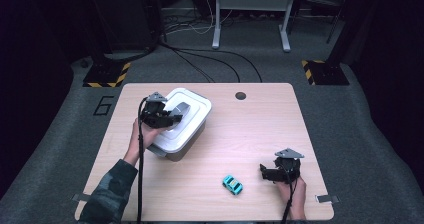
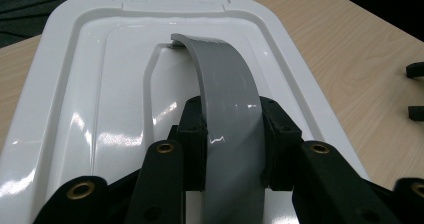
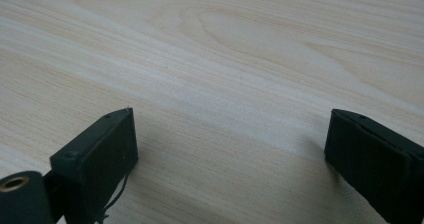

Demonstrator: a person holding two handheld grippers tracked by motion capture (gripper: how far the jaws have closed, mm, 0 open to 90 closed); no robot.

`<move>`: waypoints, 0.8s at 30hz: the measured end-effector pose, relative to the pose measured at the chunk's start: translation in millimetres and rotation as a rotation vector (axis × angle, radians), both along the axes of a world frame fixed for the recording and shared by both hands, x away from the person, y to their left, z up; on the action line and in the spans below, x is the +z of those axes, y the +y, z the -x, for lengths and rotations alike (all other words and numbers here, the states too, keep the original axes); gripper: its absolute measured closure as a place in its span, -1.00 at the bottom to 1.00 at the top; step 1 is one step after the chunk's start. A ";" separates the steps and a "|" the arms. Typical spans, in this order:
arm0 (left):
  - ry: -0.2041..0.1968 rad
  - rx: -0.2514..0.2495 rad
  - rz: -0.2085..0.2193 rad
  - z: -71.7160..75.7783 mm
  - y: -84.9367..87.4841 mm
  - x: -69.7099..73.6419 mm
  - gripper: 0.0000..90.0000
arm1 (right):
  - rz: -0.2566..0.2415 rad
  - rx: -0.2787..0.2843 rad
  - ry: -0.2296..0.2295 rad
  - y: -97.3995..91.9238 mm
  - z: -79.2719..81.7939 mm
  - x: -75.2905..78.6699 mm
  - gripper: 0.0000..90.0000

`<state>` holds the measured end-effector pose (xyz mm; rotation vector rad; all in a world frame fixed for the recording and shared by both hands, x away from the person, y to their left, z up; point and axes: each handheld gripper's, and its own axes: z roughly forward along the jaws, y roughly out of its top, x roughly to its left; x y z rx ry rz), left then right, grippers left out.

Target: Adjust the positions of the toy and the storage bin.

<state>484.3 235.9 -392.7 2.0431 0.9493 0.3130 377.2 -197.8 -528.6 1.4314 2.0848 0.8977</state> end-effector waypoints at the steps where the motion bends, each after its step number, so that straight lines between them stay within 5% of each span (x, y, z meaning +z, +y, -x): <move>1: -0.003 -0.005 0.000 0.2 -1.0 -0.2 0.51 | 0.000 0.000 -0.001 0.0 0.0 0.0 -0.87; 24: 0.014 -0.119 0.030 15.5 -33.2 -1.7 0.51 | 0.000 0.000 0.000 0.0 0.0 0.0 -0.87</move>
